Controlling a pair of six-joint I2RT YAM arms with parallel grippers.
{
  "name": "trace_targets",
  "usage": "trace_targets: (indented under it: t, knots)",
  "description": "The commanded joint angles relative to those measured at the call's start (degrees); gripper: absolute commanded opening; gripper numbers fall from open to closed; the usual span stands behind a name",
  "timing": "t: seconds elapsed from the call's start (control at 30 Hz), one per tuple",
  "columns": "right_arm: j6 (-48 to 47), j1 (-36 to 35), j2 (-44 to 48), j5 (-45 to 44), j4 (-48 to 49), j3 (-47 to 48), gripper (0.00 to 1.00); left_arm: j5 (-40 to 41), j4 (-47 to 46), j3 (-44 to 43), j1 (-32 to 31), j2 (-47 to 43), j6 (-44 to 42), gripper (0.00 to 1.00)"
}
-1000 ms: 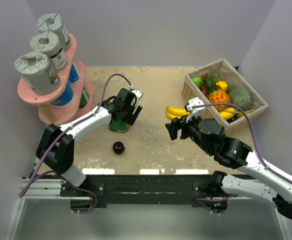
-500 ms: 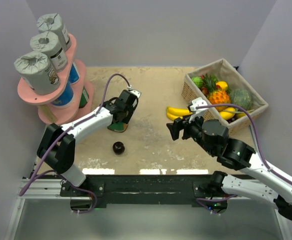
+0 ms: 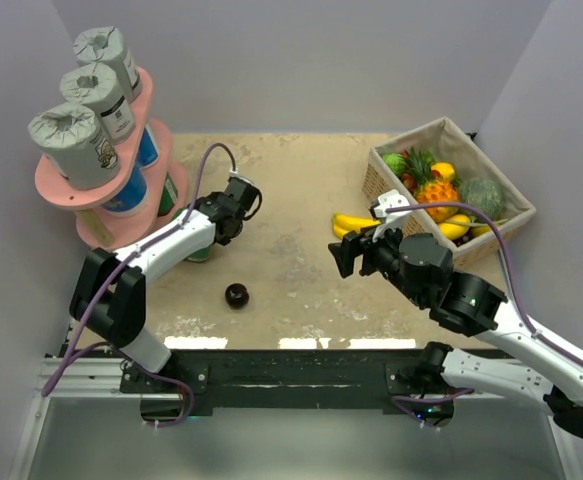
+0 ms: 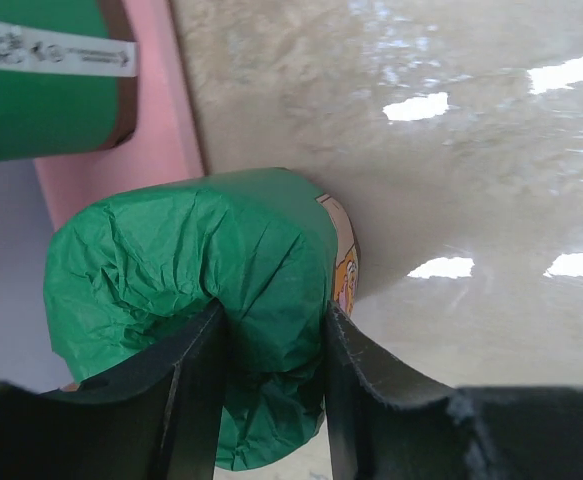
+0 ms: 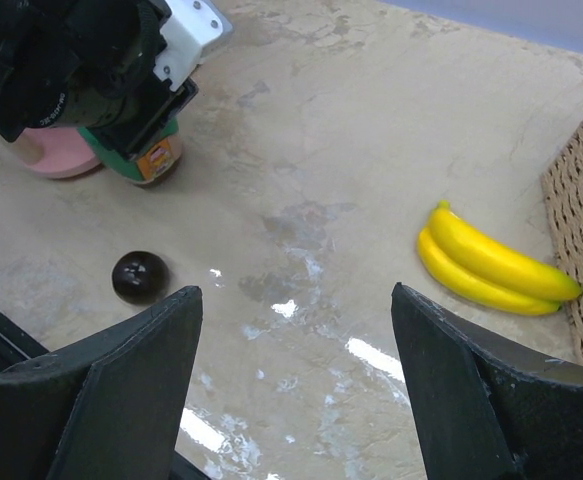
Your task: Place and organize the paper towels onto the shelf
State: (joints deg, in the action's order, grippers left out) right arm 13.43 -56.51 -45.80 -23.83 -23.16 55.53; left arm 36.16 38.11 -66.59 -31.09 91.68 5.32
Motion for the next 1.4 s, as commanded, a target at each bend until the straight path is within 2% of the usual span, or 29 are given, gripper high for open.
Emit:
trace_targets:
  t: [0.0, 0.47, 0.77, 1.0, 1.37]
  knots:
    - [-0.34, 0.0, -0.25, 1.42, 1.18, 2.66, 0.8, 6.46, -0.75, 1.02, 2.08, -4.75, -1.28, 0.4]
    - [-0.51, 0.0, -2.1, 5.37, -0.04, 5.99, 0.8, 15.86, -2.6, 4.27, 5.34, -3.97, -1.81, 0.4]
    - [0.72, 0.0, -0.34, 7.05, -1.09, 6.43, 0.8, 20.35, -2.69, 4.71, 6.66, -1.94, -1.9, 0.55]
    - [1.42, 0.0, 0.98, 6.61, -1.98, 6.52, 0.8, 18.42, -1.11, 2.43, 6.22, -2.38, -1.02, 0.63]
    - [1.42, 0.0, 0.18, 6.96, -1.8, 5.82, 0.81, 16.4, -1.81, 0.05, 3.67, -7.83, -2.16, 0.74]
